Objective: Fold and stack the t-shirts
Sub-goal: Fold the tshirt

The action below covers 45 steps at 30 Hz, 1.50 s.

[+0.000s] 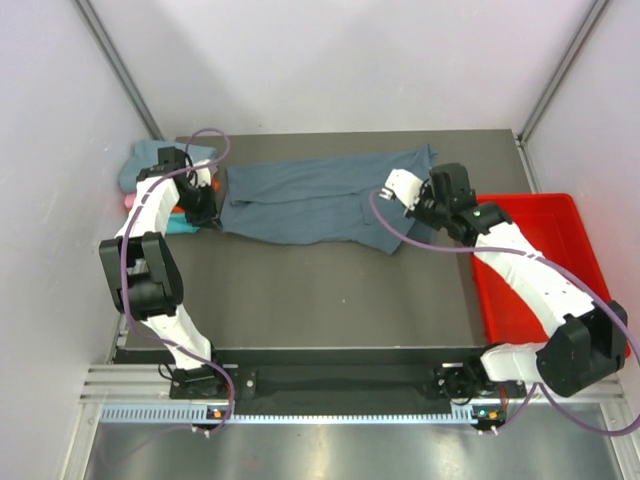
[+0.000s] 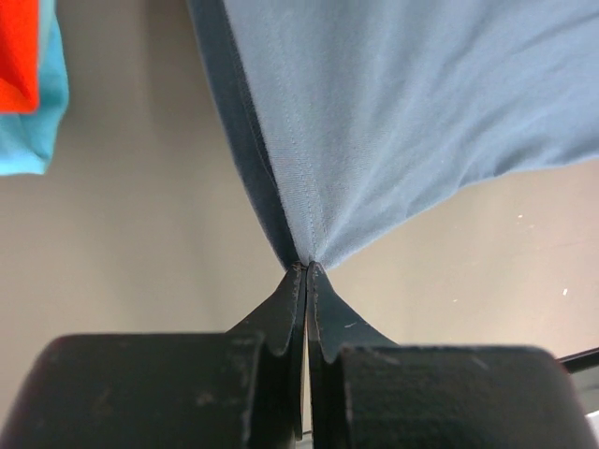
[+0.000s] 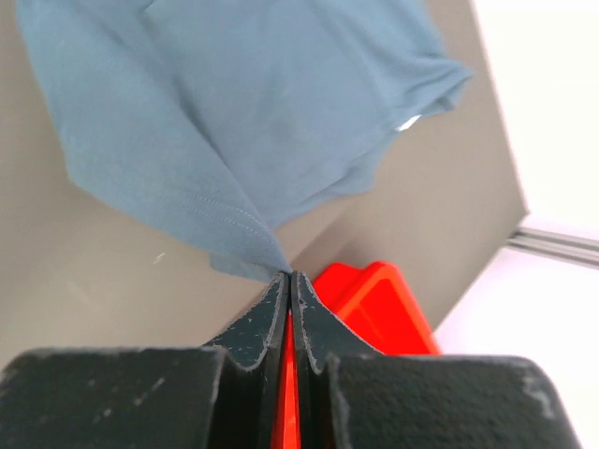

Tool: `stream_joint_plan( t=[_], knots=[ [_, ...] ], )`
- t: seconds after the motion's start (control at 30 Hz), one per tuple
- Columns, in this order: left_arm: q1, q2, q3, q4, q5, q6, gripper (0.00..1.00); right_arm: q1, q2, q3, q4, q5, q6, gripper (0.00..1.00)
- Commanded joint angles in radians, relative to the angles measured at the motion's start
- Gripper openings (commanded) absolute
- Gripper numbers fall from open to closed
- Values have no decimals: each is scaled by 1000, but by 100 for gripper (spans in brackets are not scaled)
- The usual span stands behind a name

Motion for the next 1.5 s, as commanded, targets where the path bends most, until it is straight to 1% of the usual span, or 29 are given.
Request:
stream_joint_plan(
  t=[0.0,0.23,0.37,0.47,0.7,0.83,0.87,0.93,1.17,1.23,1.33,1.47],
  knots=[
    [3,-24,78,-29,41,30,0,-15,36,113,48,21,15,0],
    [3,68,158,-42,41,47,0,-27,172,216,131,45,15,0],
    [-5,167,214,-42,46,50,0,-46,278,308,160,56,30,0],
    [-15,233,279,-45,38,59,0,-57,362,392,171,68,38,0],
    [-34,358,490,-57,23,85,0,-90,539,590,192,85,26,0],
    [-49,446,587,-36,-20,87,0,-115,649,713,199,91,23,0],
    [-52,460,618,-31,-31,85,0,-124,698,763,197,93,21,0],
    [-64,508,642,-19,-52,90,0,-132,746,813,189,94,10,0],
    [-101,602,734,39,-176,87,0,-162,966,1015,188,102,-37,0],
    [-112,625,751,52,-201,88,0,-166,1000,1069,188,105,-48,0],
    [-123,638,778,75,-232,74,0,-166,1044,1100,196,108,-57,0],
    [-123,639,802,96,-291,58,0,-164,1062,1098,208,113,-53,0]
  ],
)
